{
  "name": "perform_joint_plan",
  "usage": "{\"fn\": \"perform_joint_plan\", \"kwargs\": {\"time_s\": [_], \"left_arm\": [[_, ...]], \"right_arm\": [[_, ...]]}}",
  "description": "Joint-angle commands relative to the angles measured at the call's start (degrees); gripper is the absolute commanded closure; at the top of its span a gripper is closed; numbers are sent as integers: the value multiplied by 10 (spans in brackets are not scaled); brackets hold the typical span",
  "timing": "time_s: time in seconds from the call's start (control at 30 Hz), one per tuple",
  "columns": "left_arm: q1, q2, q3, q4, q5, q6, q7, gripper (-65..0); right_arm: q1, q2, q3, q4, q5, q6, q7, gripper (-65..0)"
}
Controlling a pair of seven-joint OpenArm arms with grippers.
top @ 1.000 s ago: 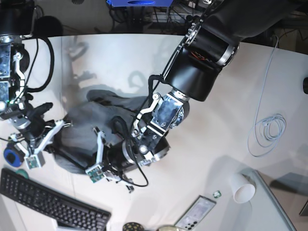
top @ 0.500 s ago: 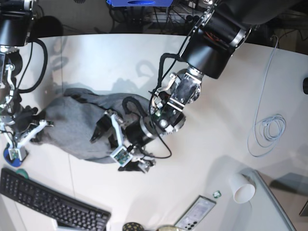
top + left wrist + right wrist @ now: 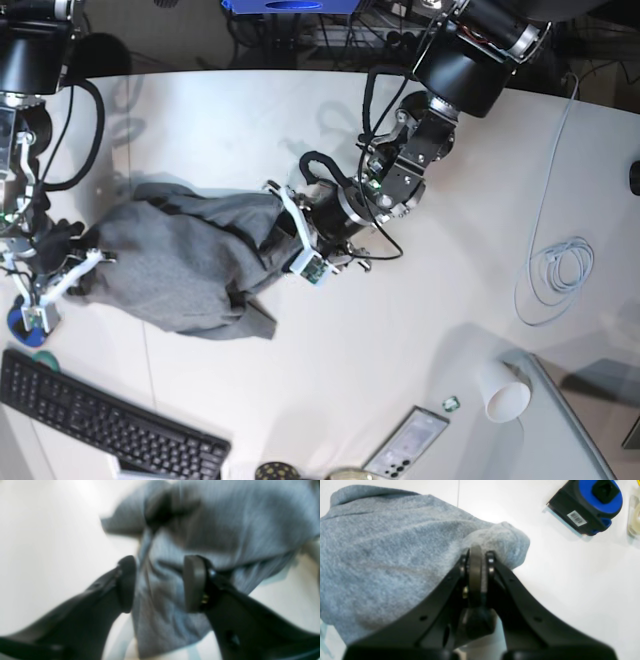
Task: Layout the t-shirt on the table in an organized manner, then fold the t-shirt properly
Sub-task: 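Stretch the shirt between both grippers, pulling the left gripper away, then regrasp the shirt with the left gripper and drag it outward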
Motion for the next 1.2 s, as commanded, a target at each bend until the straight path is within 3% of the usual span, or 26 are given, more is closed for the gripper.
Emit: {"fn": "perform_joint_plan", "kwargs": {"time_s": [0.0,0.1,0.13,0.37,0.7,0.93,1.17], "left_arm": [[-10,4,-1,3,-5,-3,-17,-174],[-12,15,0,-27,-5,-3,-17,-21],[-20,18,1,-43,-5,-3,-17,0],[-57,27,2,-184,-4,-2,-13,0],[-23,-85,-4,-165,-10,-1,-15,0],[10,-152,-6,-93,-11,0,-13,0],[13,-168,-132,-76,-6,-2,-13,0]], "right_arm": [[11,5,2,10,6,3,14,-2],[11,4,2,10,6,3,15,-2],[11,0,2,10,6,3,15,-2],[11,-9,6,34,5,3,16,-2],[25,19,7,43,4,2,17,-2],[41,22,6,43,3,1,17,-2],[68,44,4,48,3,0,15,-2]]}}
